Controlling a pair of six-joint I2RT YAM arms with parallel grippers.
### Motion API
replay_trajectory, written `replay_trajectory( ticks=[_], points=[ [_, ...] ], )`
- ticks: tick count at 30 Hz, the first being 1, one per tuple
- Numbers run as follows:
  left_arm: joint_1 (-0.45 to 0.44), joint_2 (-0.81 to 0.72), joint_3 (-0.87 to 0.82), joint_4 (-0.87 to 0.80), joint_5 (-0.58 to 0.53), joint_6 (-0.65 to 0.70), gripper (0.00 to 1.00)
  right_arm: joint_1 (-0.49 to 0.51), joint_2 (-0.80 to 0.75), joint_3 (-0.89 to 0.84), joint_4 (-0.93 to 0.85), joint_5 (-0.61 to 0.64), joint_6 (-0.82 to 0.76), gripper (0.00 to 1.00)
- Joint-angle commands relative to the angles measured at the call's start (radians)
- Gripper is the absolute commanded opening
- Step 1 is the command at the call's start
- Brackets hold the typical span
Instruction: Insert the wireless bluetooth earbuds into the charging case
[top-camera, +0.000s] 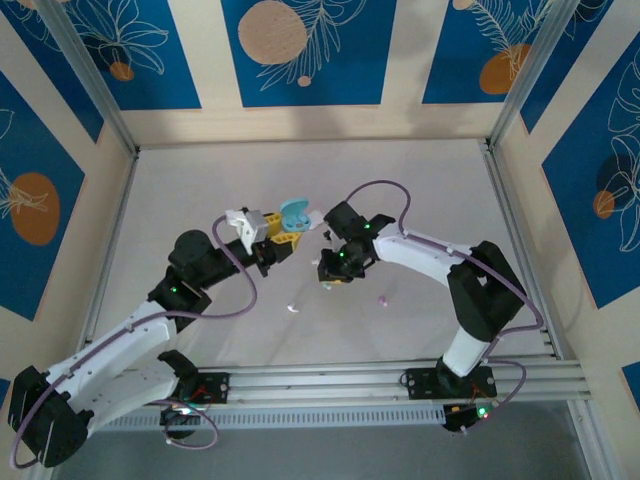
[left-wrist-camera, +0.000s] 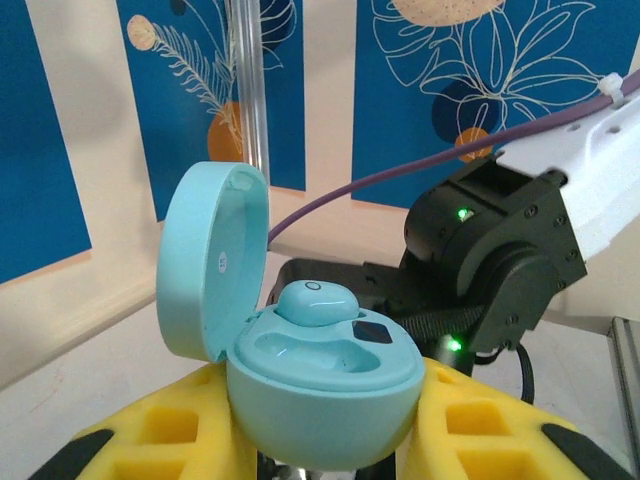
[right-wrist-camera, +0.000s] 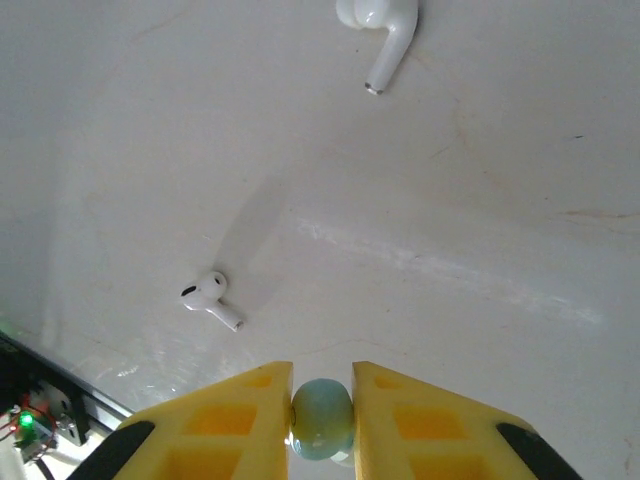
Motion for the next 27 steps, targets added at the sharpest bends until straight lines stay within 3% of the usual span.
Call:
replay_trajectory(
  ticks=[1,18,27],
  points=[
    [0.005,-0.017,-0.023,0.016,-0.024,0.020,0.27,-0.019,-0.033,-0.019,0.008,-0.069,0.016,0.22],
    [0.004,0.082,-0.084,0.114,0.008,0.034,0.26,-0.210,-0.325,-0.029,0.030,-0.278,0.087,0.22],
    [0.005,0.169,-0.075,0.216,0.075,0.033,0.27,-0.197,-0.446,0.090,0.080,-0.371,0.114,0.22]
  ],
)
